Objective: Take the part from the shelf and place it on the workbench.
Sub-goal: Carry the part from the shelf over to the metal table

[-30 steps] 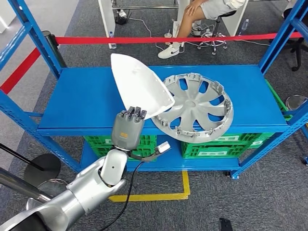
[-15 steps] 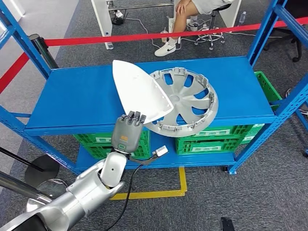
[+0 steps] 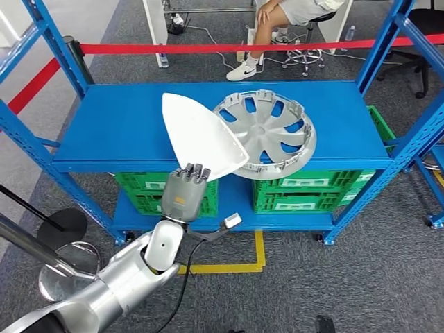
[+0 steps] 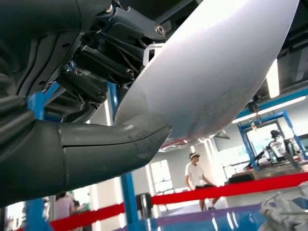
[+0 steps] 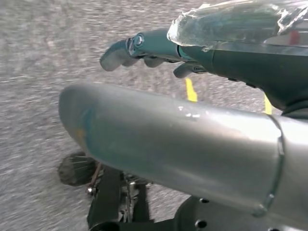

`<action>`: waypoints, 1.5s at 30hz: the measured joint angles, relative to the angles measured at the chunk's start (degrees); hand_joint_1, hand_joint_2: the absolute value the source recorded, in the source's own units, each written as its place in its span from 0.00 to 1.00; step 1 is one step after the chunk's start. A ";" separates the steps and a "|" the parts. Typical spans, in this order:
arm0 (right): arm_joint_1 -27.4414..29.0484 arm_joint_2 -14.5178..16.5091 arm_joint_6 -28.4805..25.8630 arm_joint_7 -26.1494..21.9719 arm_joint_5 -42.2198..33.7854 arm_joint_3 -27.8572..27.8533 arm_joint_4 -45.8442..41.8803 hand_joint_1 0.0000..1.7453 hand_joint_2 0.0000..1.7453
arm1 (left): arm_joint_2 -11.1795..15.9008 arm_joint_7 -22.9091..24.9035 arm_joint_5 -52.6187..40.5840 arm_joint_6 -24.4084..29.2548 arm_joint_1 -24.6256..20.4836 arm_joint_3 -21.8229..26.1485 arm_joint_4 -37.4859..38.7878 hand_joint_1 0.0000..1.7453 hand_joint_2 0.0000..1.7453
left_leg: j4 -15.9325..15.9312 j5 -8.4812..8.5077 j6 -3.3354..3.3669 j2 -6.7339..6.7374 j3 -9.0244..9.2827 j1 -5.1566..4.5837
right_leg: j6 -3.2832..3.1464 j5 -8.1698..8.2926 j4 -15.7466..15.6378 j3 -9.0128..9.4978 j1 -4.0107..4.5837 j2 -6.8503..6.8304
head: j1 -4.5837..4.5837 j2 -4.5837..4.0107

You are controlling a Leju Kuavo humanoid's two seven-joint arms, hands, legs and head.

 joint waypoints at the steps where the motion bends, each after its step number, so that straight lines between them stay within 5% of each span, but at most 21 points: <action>1: 0.05 0.00 -0.05 -0.01 0.06 -0.08 0.00 0.00 0.00 | 0.21 0.00 0.00 -0.19 0.26 0.20 -0.41 1.00 1.00 | 0.05 0.67 -0.09 0.04 -0.85 0.10 | 0.32 -2.26 3.39 -0.32 -0.13 -0.02 | 0.11 0.00; 2: 0.07 0.00 -0.09 -0.02 0.13 -0.17 0.00 0.00 0.00 | 0.43 0.00 0.00 -0.31 0.52 0.35 -0.77 1.00 1.00 | 0.11 1.30 -0.26 0.10 -1.71 0.17 | 0.66 -3.17 6.04 -0.27 -0.28 -0.05 | 0.14 0.00; 4: 0.07 -0.02 -0.15 -0.06 0.22 -0.34 -0.01 0.00 0.00 | 0.90 -0.05 -0.01 -0.34 1.21 0.51 -1.34 1.00 1.00 | 0.35 2.50 -0.67 0.23 -3.50 0.44 | 1.39 -1.19 6.74 1.94 -0.59 -0.11 | 0.13 0.00; 6: -0.04 -0.02 -0.17 -0.08 0.37 -0.42 -0.02 0.00 0.00 | 1.31 -0.24 0.00 -0.29 1.99 0.88 -2.00 1.00 1.00 | 1.04 3.51 -1.33 0.26 -5.33 0.72 | 2.28 0.68 0.70 7.43 -0.98 -0.16 | 0.16 0.00; 8: -0.27 0.07 -0.23 -0.16 0.68 -0.44 -0.03 0.00 0.00 | 1.77 -0.66 0.00 -0.11 2.65 1.81 -2.67 1.00 1.00 | 2.07 4.24 -2.00 0.23 -6.63 0.76 | 2.00 -0.60 -6.05 12.24 -0.99 -0.03 | 0.21 0.00; 9: -0.35 0.13 -0.32 -0.21 0.87 -0.46 -0.04 0.00 0.00 | 2.08 -0.97 0.00 0.05 3.01 2.42 -3.02 1.00 1.00 | 2.40 4.63 -2.28 0.23 -6.93 0.72 | 1.51 -1.45 -7.64 13.21 -0.79 0.05 | 0.17 0.00; 12: -0.20 0.28 -0.71 -0.31 1.51 -0.66 -0.01 0.00 0.00 | 3.32 -2.08 -0.01 0.44 4.37 4.27 -3.88 1.00 1.00 | 2.98 4.75 -3.13 0.17 -7.54 0.96 | -0.54 -0.66 -7.89 12.32 -0.63 -0.04 | 0.05 0.00; 14: -0.19 0.39 -0.85 -0.47 1.89 -0.80 0.03 0.00 0.00 | 4.16 -2.60 0.00 0.56 5.22 5.47 -4.38 1.00 1.00 | 6.71 0.47 -3.90 0.04 -8.86 1.26 | -1.65 0.50 -7.92 11.16 -0.70 -0.16 | -0.20 0.00; 16: -0.22 0.43 -0.87 -0.77 2.23 -0.84 0.03 0.00 0.00 | 4.80 -3.10 0.00 0.61 6.07 6.51 -4.99 1.00 1.00 | 13.99 -5.17 -4.49 -0.02 -10.48 1.57 | -2.10 1.71 -7.86 9.82 -0.54 -0.16 | -0.45 0.00; 18: -0.18 0.48 -0.96 -1.04 2.64 -0.84 0.04 0.00 0.00 | 5.37 -3.65 -0.01 0.60 7.03 7.47 -5.66 1.00 1.00 | 18.69 -6.72 -4.51 -0.03 -10.43 1.72 | -2.21 2.88 -7.81 8.33 -0.31 -0.16 | -0.46 0.00; 20: -0.20 0.50 -1.25 -1.28 3.10 -0.85 0.04 0.00 0.00 | 5.84 -4.29 -0.01 0.59 7.88 8.60 -6.47 1.00 1.00 | 15.86 -4.55 -3.86 -0.05 -6.77 1.66 | -2.22 4.05 -7.81 6.82 0.00 -0.10 | -0.45 0.00; 23: -0.22 0.79 -1.97 -1.71 4.11 -0.85 0.04 0.00 0.00 | 6.34 -5.48 0.00 0.70 8.61 10.65 -8.05 1.00 1.00 | 4.01 -3.73 -2.40 -0.21 1.97 1.10 | -1.86 5.74 -7.92 5.39 0.29 -0.04 | -0.39 0.00; 26: -0.13 1.19 -2.76 -1.95 5.03 -0.80 0.05 0.00 0.00 | 6.96 -6.17 -0.01 0.98 9.41 12.78 -9.18 1.00 1.00 | 0.10 -3.31 -1.88 -0.21 3.67 0.52 | -0.96 7.46 -8.69 5.05 -0.08 -0.08 | -0.51 0.00; 28: 0.03 1.33 -3.00 -1.97 5.22 -0.79 0.07 0.00 0.00 | 7.23 -6.25 -0.01 1.03 9.82 13.62 -9.62 1.00 1.00 | -0.92 -1.69 -1.23 -0.04 3.05 0.59 | -0.50 6.02 -7.85 4.20 -0.18 -0.05 | -0.50 0.00; 32: 0.14 1.36 -3.19 -1.97 5.37 -0.78 0.07 0.00 0.00 | 7.45 -6.27 -0.01 1.05 10.57 14.57 -10.08 1.00 1.00 | -1.18 0.97 -0.64 0.08 0.11 0.74 | 0.08 -3.26 5.05 0.58 -0.20 -0.03 | 0.06 0.00; 34: 0.18 1.36 -3.19 -1.97 5.40 -0.78 0.07 0.00 0.00 | 7.58 -6.31 -0.01 1.05 10.95 14.69 -10.09 1.00 1.00 | -0.99 2.16 -0.77 0.13 -1.61 0.73 | 0.32 -2.54 7.40 1.64 -0.22 -0.06 | 0.09 0.00; 35: 0.18 1.36 -3.20 -1.97 5.44 -0.78 0.06 0.00 0.00 | 7.63 -6.40 -0.01 1.06 11.09 14.73 -10.10 1.00 1.00 | -0.86 2.70 -0.89 0.14 -2.42 0.75 | 0.34 -0.99 5.52 3.65 -0.24 -0.09 | 0.08 0.00; 37: 0.01 1.36 -3.46 -1.98 5.71 -0.75 0.05 0.00 0.00 | 7.73 -6.90 -0.01 1.13 11.40 15.14 -10.29 1.00 1.00 | -0.44 3.58 -1.27 0.16 -3.85 0.70 | 0.12 0.74 -2.62 9.82 -0.18 -0.14 | 0.08 0.00; 39: -0.20 1.36 -4.20 -1.95 6.22 -0.72 0.04 0.00 0.00 | 7.84 -7.77 -0.01 1.31 11.82 16.10 -10.66 1.00 1.00 | -0.08 4.53 -1.74 0.29 -4.80 0.62 | -0.23 0.16 -9.58 14.36 -0.02 -0.11 | 0.04 0.00; 42: -0.01 1.42 -6.21 -2.81 6.96 -0.65 0.05 0.00 0.00 | 8.14 -8.64 -0.01 1.65 12.60 17.81 -11.03 1.00 1.00 | 0.10 5.30 -2.53 0.28 -5.46 0.74 | -0.86 0.57 -11.32 14.69 0.08 -0.06 | 0.07 0.00; 45: -0.09 1.64 -8.90 -4.33 6.29 -0.81 0.04 0.00 0.00 | 8.96 -8.62 0.00 1.99 13.86 19.69 -11.57 1.00 1.00 | 5.95 -0.72 -3.98 -0.10 -7.42 1.27 | -2.17 1.94 -11.60 13.63 -0.18 -0.19 | -0.14 0.00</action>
